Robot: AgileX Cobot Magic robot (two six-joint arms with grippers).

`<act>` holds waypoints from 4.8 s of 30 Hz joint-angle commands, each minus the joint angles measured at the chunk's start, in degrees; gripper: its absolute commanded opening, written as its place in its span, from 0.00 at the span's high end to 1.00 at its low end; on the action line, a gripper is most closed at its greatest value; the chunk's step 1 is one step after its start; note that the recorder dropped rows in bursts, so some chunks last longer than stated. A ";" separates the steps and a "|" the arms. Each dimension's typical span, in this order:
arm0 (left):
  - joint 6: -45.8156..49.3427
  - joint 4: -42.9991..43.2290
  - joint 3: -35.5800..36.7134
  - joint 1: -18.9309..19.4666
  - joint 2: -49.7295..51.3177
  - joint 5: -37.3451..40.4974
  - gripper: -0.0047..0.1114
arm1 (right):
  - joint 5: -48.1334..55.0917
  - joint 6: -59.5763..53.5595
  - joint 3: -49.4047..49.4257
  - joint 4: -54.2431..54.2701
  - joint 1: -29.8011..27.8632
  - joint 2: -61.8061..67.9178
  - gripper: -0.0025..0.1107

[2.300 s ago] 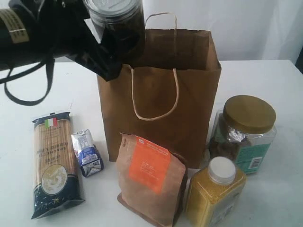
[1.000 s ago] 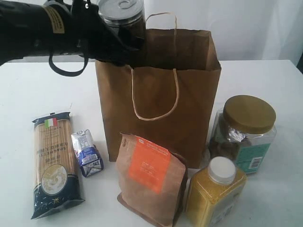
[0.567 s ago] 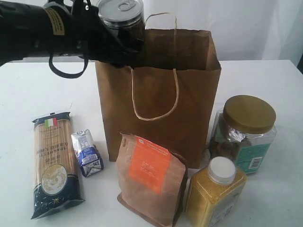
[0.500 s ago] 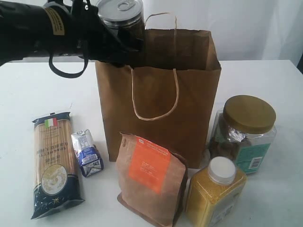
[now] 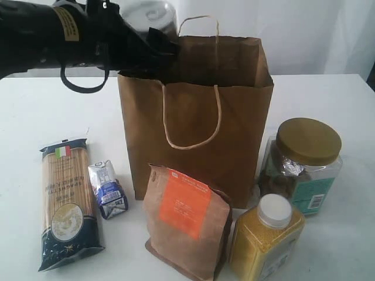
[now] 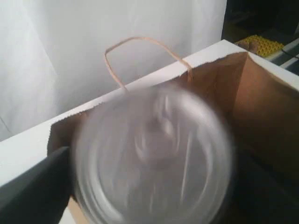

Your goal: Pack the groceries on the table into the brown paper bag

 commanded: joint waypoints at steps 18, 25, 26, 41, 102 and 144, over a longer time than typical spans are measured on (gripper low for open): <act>-3.15 3.94 0.52 -0.11 -7.65 3.51 0.14 | -0.34 0.12 0.33 -0.17 -0.33 -0.38 0.98; -2.74 4.51 6.03 -0.11 -15.41 4.74 0.14 | -0.34 0.12 0.33 -0.17 -0.33 -0.38 0.98; -2.76 5.18 6.66 -0.11 -16.54 5.05 0.14 | -0.34 0.12 0.33 -0.17 -0.33 -0.38 0.98; -3.10 6.41 20.48 -0.11 -38.56 21.10 0.32 | -0.34 0.12 0.33 -0.17 -0.33 -0.38 0.98; 31.63 -32.24 62.34 -0.73 -48.83 -13.31 0.78 | -0.34 0.11 0.33 -0.17 -0.33 -0.38 0.98; 31.80 -25.46 64.60 -0.73 -79.00 16.79 0.78 | -16.21 17.74 0.33 12.72 -0.33 -0.38 0.98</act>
